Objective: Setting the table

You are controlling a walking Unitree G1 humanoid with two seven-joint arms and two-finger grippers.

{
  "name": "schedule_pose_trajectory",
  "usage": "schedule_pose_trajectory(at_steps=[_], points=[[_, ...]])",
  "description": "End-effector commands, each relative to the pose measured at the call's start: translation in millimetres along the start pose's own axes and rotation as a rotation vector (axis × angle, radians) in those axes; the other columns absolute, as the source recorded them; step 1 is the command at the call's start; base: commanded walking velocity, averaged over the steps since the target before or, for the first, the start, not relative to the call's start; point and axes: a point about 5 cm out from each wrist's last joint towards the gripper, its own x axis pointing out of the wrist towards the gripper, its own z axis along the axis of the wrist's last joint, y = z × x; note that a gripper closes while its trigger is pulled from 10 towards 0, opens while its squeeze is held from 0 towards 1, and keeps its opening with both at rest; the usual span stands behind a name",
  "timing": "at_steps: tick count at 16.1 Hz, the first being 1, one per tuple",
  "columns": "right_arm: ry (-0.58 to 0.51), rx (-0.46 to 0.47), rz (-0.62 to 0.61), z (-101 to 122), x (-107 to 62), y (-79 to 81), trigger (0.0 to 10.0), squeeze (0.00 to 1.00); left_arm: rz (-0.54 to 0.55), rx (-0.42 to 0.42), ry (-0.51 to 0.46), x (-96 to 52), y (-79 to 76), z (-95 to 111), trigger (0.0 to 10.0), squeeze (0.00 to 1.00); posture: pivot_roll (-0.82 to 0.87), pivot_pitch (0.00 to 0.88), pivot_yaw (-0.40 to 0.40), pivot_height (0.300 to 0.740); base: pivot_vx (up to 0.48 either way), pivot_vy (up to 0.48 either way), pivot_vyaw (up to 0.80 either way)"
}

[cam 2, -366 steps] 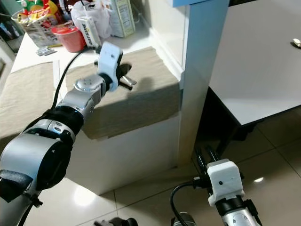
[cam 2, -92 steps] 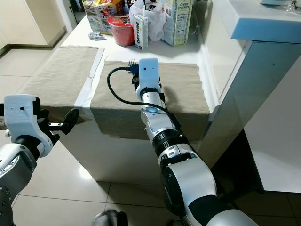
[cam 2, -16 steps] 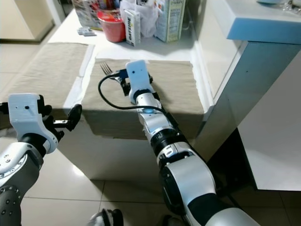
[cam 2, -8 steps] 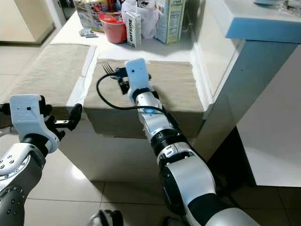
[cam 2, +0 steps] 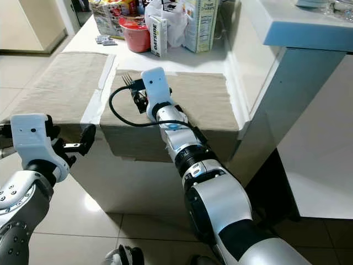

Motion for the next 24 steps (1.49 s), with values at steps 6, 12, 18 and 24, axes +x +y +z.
schedule_pose_trajectory(at_steps=[6, 12, 18, 24], points=[[0.135, -0.017, 0.065, -14, 0.1, 9.8, 10.0, 0.0, 0.044, 0.008, -0.006, -11.2, 5.2, 3, 10.0, 0.0, 0.25, 0.078, 0.014, 0.74, 0.0, 0.0, 0.0], [0.25, -0.046, 0.01, -34, -6.0, 4.1, 10.0, 0.0, 0.05, 0.002, 0.004, -13.2, 6.4, 3, 10.0, 0.0, 0.25, 0.09, 0.016, 0.74, 0.0, 0.0, 0.0], [0.329, -0.026, 0.002, -51, -12.5, 7.5, 0.0, 0.0, 0.043, -0.012, 0.014, -11.2, 5.5, 3, 10.0, 0.0, 0.24, 0.094, 0.017, 0.74, 0.0, 0.0, 0.0], [0.39, 0.037, 0.015, -68, -19.9, 13.3, 0.0, 0.0, 0.029, -0.047, 0.031, -5.0, 4.1, 3, 10.0, 0.0, 0.21, 0.096, 0.021, 0.74, 0.0, 0.0, 0.0]])
